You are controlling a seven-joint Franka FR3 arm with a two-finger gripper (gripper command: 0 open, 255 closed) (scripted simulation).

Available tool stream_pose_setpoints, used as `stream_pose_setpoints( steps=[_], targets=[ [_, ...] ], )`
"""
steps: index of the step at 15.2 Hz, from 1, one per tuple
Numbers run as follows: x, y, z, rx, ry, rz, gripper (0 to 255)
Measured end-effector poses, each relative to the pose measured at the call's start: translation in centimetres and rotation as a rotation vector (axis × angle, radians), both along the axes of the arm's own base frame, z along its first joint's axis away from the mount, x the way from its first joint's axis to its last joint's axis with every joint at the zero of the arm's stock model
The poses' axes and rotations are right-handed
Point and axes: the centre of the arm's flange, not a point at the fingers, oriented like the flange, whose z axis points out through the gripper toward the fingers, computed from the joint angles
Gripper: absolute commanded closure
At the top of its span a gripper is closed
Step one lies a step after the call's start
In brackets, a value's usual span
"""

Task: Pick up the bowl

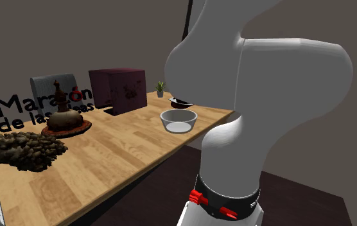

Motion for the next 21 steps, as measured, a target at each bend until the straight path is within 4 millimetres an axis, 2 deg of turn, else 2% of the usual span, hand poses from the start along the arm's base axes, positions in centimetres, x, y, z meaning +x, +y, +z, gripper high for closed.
stream_pose_setpoints(
  steps=[9, 17, 18, 21],
  targets=[
    [4.0, 6.4, -8.1, 0.049, -0.005, -0.025, 0],
    [4.6, 7.0, -12.6, 0.054, -0.006, -0.028, 0],
    [4.5, 7.0, -12.8, 0.054, -0.006, -0.028, 255],
    [4.5, 6.9, -13.0, 0.054, -0.007, -0.028, 255]
  ],
)
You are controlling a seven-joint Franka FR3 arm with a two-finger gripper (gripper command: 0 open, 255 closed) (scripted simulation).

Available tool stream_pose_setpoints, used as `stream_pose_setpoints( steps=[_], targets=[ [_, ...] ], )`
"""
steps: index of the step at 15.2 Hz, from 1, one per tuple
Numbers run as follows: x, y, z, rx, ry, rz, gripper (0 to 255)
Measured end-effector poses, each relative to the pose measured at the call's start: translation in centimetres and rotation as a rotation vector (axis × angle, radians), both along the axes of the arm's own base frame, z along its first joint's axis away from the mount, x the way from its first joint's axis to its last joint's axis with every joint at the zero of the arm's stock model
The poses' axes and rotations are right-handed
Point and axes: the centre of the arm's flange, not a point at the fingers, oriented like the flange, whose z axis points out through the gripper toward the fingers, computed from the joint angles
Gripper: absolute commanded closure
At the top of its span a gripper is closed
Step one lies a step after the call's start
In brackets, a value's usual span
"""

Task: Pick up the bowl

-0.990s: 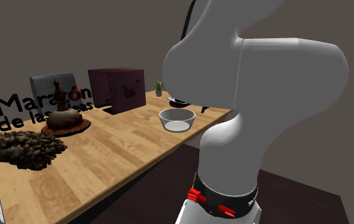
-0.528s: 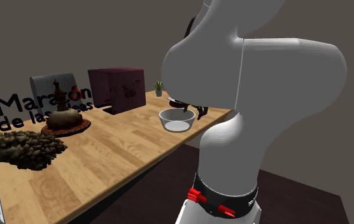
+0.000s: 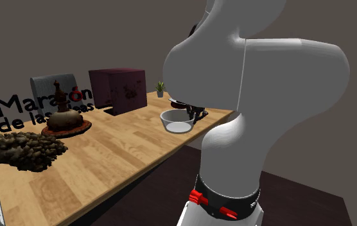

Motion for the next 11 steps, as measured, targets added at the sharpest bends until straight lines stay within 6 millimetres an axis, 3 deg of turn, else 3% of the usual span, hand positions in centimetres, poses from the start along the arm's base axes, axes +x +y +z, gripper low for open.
stream_pose_setpoints(
  steps=[7, 11],
  targets=[
    [0.1, 0.0, 0.0, 0.000, -0.001, -0.001, 255],
    [0.1, 0.0, 1.6, 0.000, 0.001, 0.000, 255]
  ],
)
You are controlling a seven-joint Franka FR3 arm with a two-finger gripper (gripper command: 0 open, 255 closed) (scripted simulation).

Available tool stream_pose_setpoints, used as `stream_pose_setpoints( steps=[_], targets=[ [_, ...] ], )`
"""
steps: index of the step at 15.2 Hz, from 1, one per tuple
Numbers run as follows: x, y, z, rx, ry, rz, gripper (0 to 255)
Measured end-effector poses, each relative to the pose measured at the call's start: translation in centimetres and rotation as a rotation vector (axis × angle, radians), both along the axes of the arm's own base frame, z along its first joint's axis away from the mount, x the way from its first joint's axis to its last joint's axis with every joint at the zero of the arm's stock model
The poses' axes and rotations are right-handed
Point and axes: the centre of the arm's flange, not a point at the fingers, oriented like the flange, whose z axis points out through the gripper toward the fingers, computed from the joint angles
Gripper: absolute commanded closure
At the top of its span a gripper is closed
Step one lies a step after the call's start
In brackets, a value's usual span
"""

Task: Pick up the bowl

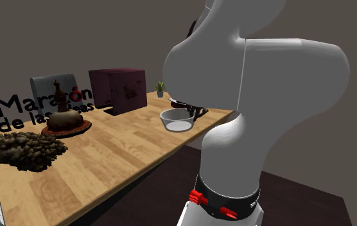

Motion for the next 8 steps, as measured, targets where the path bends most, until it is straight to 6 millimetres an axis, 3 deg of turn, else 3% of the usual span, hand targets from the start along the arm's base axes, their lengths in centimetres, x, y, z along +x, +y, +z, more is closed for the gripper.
stream_pose_setpoints(
  steps=[8],
  targets=[
    [-0.1, 0.0, 4.1, 0.000, 0.000, 0.000, 255]
  ],
)
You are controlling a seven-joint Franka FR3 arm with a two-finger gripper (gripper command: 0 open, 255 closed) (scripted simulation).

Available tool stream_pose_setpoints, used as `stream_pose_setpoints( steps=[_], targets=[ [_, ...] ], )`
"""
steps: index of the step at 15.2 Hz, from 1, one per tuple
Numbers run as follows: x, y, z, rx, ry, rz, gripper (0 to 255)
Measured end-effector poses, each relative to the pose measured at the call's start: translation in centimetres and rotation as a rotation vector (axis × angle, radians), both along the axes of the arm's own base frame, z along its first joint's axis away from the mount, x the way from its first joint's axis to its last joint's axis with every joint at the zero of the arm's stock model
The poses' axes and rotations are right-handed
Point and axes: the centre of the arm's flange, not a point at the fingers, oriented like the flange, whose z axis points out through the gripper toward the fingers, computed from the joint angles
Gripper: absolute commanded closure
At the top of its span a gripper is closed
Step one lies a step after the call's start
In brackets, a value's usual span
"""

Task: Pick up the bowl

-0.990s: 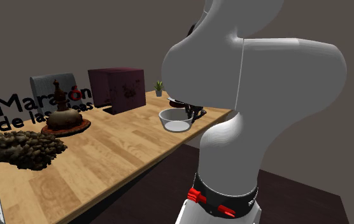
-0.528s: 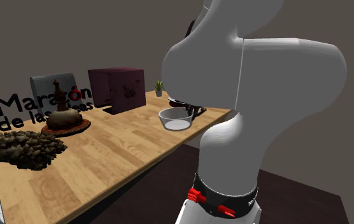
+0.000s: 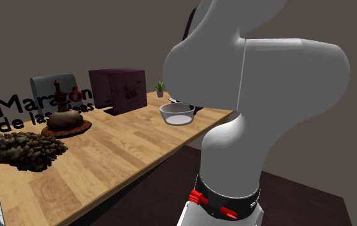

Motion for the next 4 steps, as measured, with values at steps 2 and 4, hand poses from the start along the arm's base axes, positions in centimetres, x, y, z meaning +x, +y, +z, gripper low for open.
stream_pose_setpoints(
  steps=[2, 4],
  targets=[
    [0.0, 0.0, 1.1, 0.000, 0.000, 0.000, 255],
    [0.0, 0.0, 2.0, 0.000, 0.000, 0.000, 255]
  ],
)
